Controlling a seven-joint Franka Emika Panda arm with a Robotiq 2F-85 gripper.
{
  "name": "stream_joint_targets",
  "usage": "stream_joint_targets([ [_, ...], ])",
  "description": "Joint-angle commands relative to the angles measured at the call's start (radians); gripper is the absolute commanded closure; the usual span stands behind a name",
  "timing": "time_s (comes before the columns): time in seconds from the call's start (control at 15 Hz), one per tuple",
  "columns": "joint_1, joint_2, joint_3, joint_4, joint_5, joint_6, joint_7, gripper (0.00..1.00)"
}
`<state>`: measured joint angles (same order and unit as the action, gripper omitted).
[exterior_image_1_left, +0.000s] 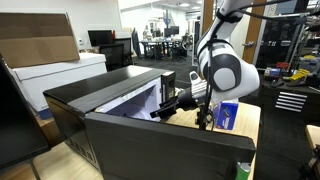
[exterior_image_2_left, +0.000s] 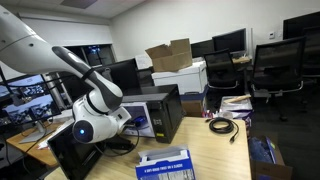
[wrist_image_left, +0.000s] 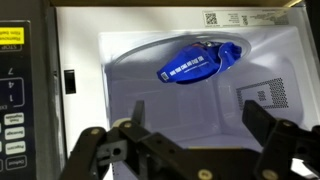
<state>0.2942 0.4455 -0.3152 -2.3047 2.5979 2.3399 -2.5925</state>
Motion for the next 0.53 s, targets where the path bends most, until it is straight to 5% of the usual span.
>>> stream_joint_targets([
  [0.0, -0.088, -0.002, 0.089, -0.007, -0.004, -0.029, -0.011, 0.00],
  [0.47, -0.141, 0.030, 0.149, 0.001, -0.002, -0.095, -0.028, 0.00],
])
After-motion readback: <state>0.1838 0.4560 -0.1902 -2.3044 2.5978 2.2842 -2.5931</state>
